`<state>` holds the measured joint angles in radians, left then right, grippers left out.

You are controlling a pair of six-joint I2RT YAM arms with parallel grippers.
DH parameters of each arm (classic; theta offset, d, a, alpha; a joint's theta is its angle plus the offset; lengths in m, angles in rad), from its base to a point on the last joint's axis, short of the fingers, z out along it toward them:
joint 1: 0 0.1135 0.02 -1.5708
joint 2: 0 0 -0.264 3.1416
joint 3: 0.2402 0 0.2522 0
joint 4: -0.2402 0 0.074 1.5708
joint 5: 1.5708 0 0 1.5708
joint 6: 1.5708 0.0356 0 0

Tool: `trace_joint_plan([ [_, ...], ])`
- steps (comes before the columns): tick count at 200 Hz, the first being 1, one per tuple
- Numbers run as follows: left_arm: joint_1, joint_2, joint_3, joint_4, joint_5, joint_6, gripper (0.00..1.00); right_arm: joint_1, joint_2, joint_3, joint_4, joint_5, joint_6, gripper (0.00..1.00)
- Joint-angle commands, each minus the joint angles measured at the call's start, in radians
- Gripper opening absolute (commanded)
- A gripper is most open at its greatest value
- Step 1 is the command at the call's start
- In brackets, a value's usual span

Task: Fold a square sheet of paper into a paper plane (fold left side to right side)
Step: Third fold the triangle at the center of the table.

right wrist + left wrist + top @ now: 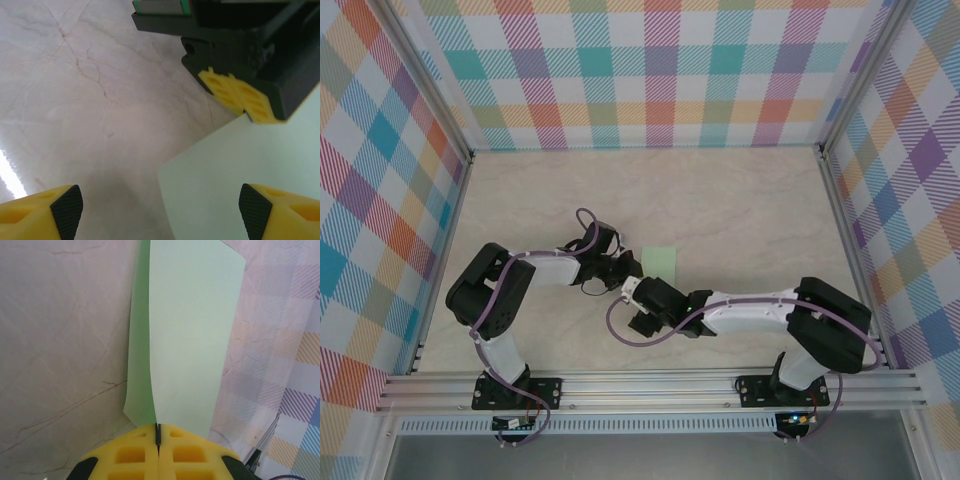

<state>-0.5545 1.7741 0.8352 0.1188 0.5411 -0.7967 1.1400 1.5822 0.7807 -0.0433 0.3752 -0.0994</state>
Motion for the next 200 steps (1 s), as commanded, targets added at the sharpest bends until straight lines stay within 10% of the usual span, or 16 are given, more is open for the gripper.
trace_joint_plan([
  [1,-0.013,-0.010,0.027,-0.042,0.014,0.000,0.00,0.007,0.044,0.055,0.024,0.064,-0.073,0.80],
  [34,-0.013,-0.010,0.032,-0.048,0.014,0.004,0.00,0.006,0.067,0.066,0.007,0.065,-0.089,0.65],
  [96,-0.013,-0.016,0.042,-0.072,0.009,0.023,0.00,0.006,0.032,0.046,-0.021,0.050,-0.074,0.00],
  [162,0.040,-0.136,0.074,-0.289,-0.068,0.183,0.46,-0.050,-0.022,0.037,-0.089,-0.116,-0.007,0.00],
  [200,0.064,-0.168,0.135,-0.379,-0.090,0.253,0.52,-0.066,-0.027,0.042,-0.104,-0.154,-0.006,0.00],
])
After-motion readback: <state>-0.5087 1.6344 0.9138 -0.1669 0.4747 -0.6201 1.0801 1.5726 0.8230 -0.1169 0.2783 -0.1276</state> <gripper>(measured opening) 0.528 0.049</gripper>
